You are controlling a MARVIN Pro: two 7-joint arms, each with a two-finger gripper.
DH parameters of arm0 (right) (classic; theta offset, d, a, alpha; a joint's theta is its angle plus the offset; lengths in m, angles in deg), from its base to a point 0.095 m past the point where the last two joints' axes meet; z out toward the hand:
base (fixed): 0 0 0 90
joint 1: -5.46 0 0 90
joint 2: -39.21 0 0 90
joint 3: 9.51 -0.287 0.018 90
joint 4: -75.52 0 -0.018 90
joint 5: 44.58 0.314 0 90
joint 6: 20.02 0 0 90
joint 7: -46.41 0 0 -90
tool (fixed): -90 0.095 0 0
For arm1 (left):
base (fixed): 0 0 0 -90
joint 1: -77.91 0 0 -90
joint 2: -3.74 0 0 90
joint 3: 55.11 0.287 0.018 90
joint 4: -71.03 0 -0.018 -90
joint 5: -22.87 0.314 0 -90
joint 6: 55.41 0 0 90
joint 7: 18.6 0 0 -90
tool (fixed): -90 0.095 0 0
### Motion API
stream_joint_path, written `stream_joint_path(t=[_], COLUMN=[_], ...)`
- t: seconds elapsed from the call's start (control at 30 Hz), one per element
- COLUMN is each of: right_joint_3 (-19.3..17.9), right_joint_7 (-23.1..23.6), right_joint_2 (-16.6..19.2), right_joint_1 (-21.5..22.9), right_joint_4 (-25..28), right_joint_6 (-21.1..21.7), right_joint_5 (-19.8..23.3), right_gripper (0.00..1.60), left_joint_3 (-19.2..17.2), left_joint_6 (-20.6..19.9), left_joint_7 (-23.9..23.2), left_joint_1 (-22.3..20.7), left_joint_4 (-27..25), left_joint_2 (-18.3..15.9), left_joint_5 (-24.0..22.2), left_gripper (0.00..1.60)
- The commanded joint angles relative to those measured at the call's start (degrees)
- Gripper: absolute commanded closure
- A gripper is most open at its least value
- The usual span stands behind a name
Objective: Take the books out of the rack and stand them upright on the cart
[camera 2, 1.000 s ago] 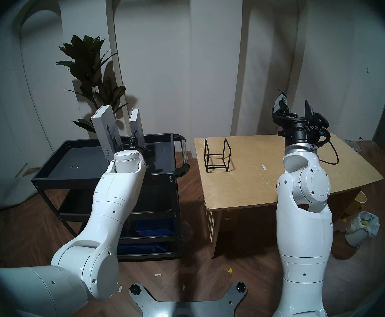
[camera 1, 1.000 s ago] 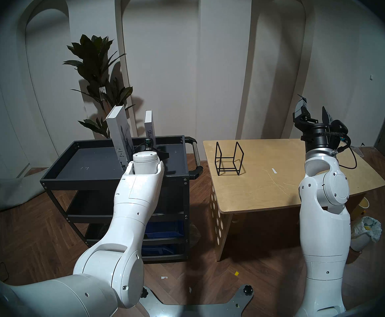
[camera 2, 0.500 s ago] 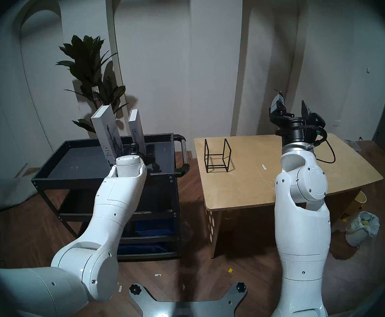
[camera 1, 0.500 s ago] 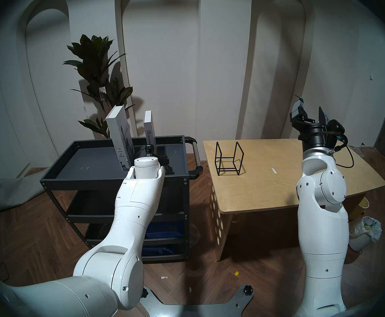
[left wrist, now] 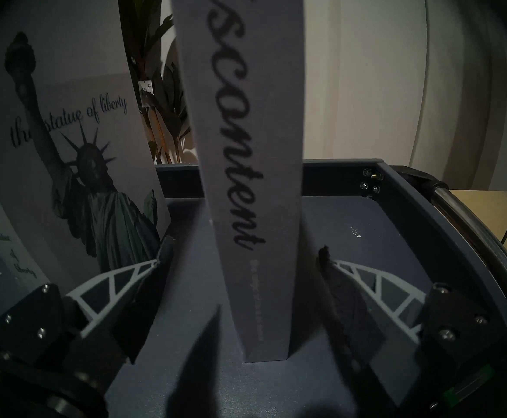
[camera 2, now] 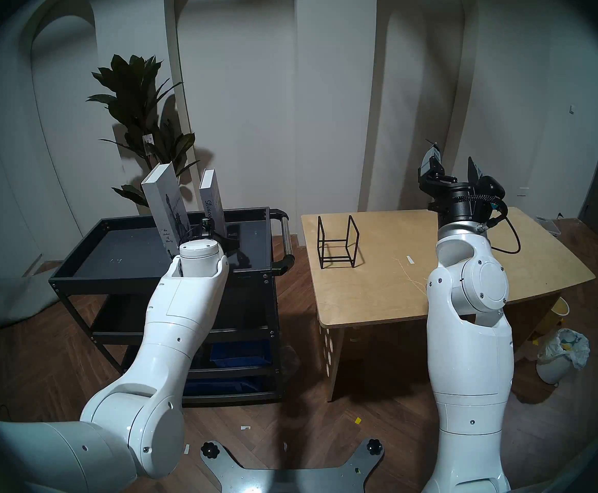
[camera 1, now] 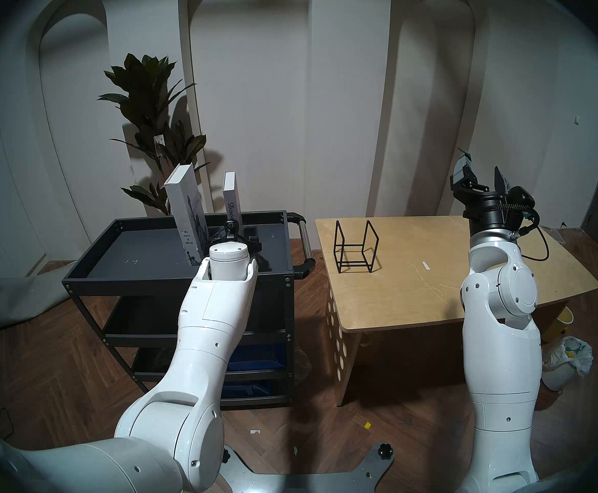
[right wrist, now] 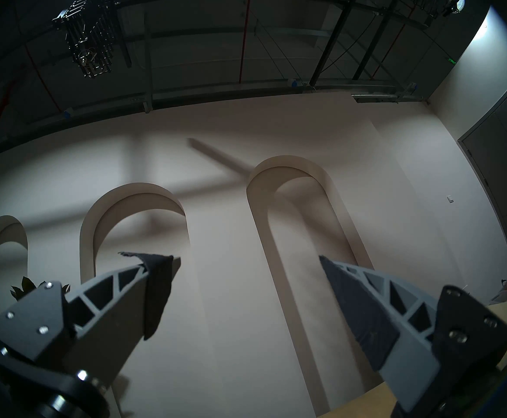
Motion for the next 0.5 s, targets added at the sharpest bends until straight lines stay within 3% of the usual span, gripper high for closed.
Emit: stream_joint_path(t=[0.0, 0.47], right_joint_3=[0.04, 0.87], right_joint_7=[0.33, 0.67], right_joint_2=[0.19, 0.36], right_joint_1=[0.5, 0.86], right_joint_4=[0.66, -0.45], right_joint_6=[-0.58, -0.5], right_joint_5=[0.01, 0.43], right_gripper=[0.0, 0.0], left_joint_3=[1.08, 1.98], left_joint_6=[0.23, 0.4], left_joint_7=[0.99, 1.05], left_joint_1=[2.45, 9.83], left_joint_4=[-5.94, -16.37], left_joint_2=[-0.21, 0.12], left_joint_5=[1.34, 0.93], left_gripper=[0.0, 0.0])
